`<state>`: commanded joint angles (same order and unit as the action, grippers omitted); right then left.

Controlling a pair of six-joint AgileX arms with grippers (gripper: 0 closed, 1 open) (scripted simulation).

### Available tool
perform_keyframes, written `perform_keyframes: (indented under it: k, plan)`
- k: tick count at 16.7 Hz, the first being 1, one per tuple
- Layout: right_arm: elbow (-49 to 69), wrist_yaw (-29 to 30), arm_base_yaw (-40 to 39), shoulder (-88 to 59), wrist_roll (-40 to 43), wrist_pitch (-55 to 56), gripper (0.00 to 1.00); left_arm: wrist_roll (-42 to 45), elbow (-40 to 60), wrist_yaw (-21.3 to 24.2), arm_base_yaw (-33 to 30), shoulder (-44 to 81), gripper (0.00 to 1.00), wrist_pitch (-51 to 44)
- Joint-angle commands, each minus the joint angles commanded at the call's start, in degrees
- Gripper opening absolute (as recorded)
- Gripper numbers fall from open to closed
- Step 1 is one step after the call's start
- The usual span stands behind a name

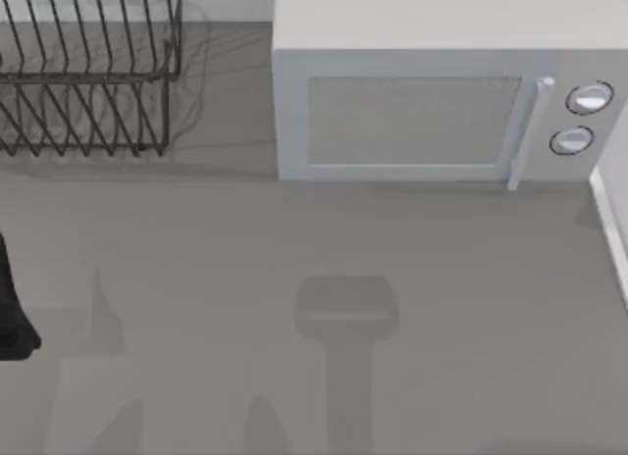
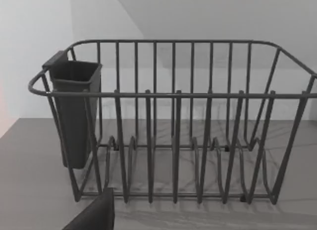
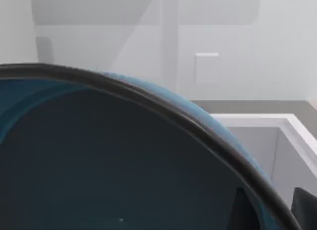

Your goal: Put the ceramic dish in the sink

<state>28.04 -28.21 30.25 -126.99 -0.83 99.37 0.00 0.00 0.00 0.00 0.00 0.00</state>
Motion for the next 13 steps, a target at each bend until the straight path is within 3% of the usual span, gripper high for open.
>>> perform_keyframes:
  k: [7,13]
  plan:
    - [0.0,0.0,0.0,0.0,0.0,0.0,0.98,0.0,0.0,0.0,0.0,0.0,1.0,0.0]
    - [0.0,0.0,0.0,0.0,0.0,0.0,1.0,0.0,0.0,0.0,0.0,0.0,1.0,0.0]
